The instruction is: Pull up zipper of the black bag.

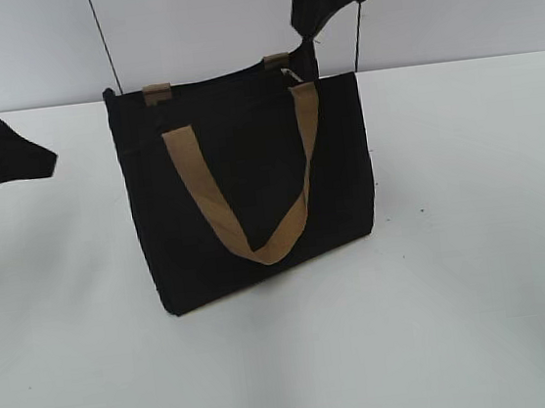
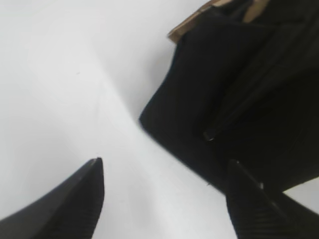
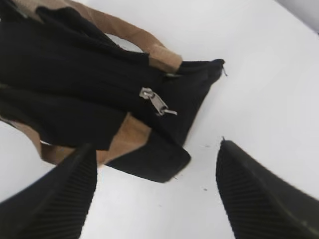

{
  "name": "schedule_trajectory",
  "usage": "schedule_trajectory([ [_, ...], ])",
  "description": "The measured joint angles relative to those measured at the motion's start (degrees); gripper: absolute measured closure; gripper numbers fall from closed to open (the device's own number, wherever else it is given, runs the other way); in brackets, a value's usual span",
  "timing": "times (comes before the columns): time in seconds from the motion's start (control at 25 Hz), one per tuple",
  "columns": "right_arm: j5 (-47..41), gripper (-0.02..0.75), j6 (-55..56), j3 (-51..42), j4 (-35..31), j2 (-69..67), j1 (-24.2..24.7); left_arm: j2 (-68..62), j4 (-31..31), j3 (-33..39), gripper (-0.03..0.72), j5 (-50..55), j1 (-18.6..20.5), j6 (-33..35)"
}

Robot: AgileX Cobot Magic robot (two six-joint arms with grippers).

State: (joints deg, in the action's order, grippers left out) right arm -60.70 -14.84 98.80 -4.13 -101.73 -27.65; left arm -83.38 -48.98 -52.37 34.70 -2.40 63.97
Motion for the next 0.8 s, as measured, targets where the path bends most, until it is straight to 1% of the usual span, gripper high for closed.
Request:
schedule_trajectory([
  [0.08,-2.38,0.184,-1.40,0.04,4.60,1.81,0.00,0.22,16.51,-4.11,0.124,1.60,0.00,-14.35],
  [0.12,-3.74,0.187,-1.33,0.04,7.60,2.47,0.00,0.22,23.49,-6.40,0.132,3.00,0.00,-22.42],
  [0.2,-6.34,0.192,0.19,0.04,15.37,3.93,0.00,0.22,38.37,-10.59,0.148,6.34,0.00,-37.36],
  [0.28,-8.19,0.192,4.39,0.04,21.79,5.15,0.34,0.22,48.21,-14.83,0.162,10.36,0.00,-47.43],
  [0.32,-8.56,0.192,6.73,0.04,24.16,5.86,0.77,0.22,51.13,-16.39,0.167,12.07,0.00,-50.74],
  [0.36,-8.66,0.192,9.60,0.04,25.22,6.73,1.30,0.49,53.06,-17.96,0.169,13.86,0.00,-52.44],
  [0.44,-8.70,0.193,13.35,0.04,24.66,8.64,3.35,2.19,54.06,-19.36,0.174,16.18,0.00,-54.44],
  [0.56,-8.70,0.193,13.84,-2.42,19.42,13.96,7.49,8.70,51.80,-18.40,0.176,18.20,0.00,-55.16],
  [0.64,-8.63,0.193,12.91,-6.85,15.09,20.14,9.68,14.23,49.96,-15.87,0.176,18.33,0.00,-55.16],
  [0.72,-6.73,0.193,11.59,-14.77,12.45,27.29,10.80,20.03,48.98,-11.88,0.176,18.40,0.00,-55.16],
  [0.8,-2.86,0.193,10.68,-23.85,10.95,35.72,11.04,26.50,48.01,-7.58,0.176,18.66,0.00,-55.16],
])
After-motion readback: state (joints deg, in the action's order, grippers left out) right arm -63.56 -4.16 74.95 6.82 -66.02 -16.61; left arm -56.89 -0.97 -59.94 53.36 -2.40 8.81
